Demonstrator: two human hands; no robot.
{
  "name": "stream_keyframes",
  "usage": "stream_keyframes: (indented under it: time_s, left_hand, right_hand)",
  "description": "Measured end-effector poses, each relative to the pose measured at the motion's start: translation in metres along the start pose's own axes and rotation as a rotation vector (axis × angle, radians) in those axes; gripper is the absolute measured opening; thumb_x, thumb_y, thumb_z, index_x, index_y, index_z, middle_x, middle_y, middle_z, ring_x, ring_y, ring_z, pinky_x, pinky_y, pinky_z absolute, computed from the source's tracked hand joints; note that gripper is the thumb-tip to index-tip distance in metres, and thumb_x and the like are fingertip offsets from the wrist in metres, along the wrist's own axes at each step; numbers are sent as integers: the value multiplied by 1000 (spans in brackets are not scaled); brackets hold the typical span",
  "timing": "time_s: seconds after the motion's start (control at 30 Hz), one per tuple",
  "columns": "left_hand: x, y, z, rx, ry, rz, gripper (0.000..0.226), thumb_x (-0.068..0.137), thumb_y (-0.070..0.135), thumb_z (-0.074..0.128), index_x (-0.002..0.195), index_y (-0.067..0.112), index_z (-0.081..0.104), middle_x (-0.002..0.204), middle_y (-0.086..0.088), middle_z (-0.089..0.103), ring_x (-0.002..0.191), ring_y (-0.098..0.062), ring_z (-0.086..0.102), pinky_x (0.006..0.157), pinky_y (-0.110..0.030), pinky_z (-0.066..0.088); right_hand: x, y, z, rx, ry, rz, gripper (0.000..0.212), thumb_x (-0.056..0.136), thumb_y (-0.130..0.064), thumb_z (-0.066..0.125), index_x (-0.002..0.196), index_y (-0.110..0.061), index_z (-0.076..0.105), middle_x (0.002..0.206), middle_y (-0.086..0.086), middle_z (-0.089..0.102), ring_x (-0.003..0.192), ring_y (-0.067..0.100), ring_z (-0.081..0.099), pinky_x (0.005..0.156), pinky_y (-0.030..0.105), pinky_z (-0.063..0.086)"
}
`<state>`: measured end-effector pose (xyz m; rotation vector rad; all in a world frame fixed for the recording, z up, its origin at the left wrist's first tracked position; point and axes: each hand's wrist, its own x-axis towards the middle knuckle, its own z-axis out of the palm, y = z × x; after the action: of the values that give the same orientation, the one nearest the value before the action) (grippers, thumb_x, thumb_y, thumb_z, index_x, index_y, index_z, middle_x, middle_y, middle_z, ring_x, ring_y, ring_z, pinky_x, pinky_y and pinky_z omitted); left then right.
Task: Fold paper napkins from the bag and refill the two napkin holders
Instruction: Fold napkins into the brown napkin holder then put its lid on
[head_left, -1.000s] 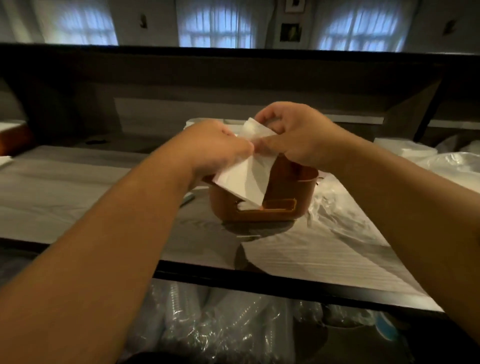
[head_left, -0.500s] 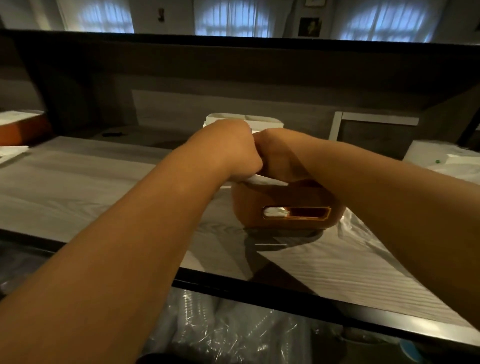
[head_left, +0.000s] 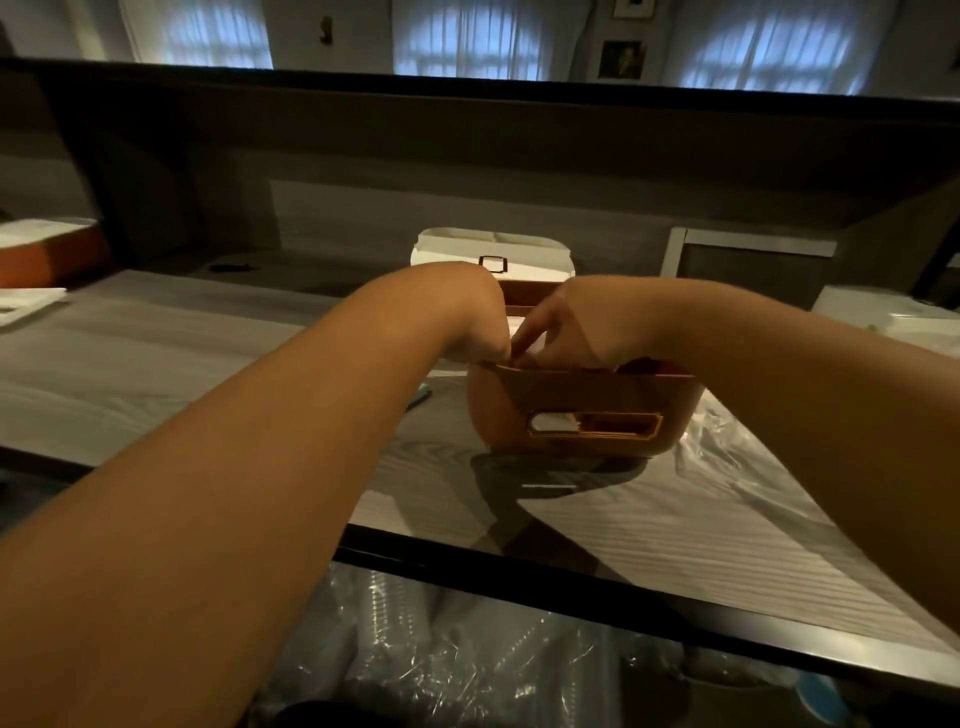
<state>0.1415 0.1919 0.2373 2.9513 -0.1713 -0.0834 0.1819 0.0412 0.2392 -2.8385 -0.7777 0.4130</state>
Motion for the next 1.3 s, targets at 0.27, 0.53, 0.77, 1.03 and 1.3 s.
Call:
stream_keyframes:
  time_s: [0.27, 0.53, 0.77, 1.03, 1.3]
  left_hand:
    - [-3, -7, -14, -82, -161, -143, 13, 98, 25, 59, 95, 13, 62, 82, -7, 54, 66, -17, 52, 46, -23, 42]
    - [-13, 18, -17, 61, -145, -126, 10, 98, 24, 60, 99, 14, 58, 89, -6, 56, 87, -22, 64, 81, -34, 55]
    - [-28, 97, -42, -85, 363, 177, 9, 94, 20, 60, 98, 18, 68, 91, -3, 63, 87, -21, 61, 81, -37, 54]
    - [-11, 229, 65, -480, -20, 487, 14, 95, 14, 60, 104, 19, 70, 93, -4, 67, 85, -20, 64, 78, -34, 55]
    - [33, 267, 145, -535, 24, 407, 44, 102, 19, 52, 144, 32, 51, 145, -4, 52, 127, -31, 53, 108, -40, 42]
  right_hand:
    - [6, 0, -11, -7, -45, -49, 40, 93, -43, 66, 132, -43, 56, 106, -4, 70, 84, 14, 70, 72, 26, 58]
    - [7, -6, -7, -50, -83, 46, 48, 96, -38, 63, 139, -47, 46, 105, -9, 63, 89, 14, 68, 70, 27, 56]
    - [-102, 29, -45, 183, 428, 145, 9, 95, -31, 65, 103, -35, 66, 91, -3, 72, 80, 16, 71, 66, 28, 54]
    - [-193, 146, 8, 99, 280, 556, 16, 99, -14, 57, 96, -19, 72, 86, 2, 72, 81, 17, 69, 77, 29, 55]
    - [-194, 217, 42, -215, 437, 678, 50, 92, -5, 57, 139, -23, 56, 127, 4, 63, 105, 22, 57, 90, 30, 45]
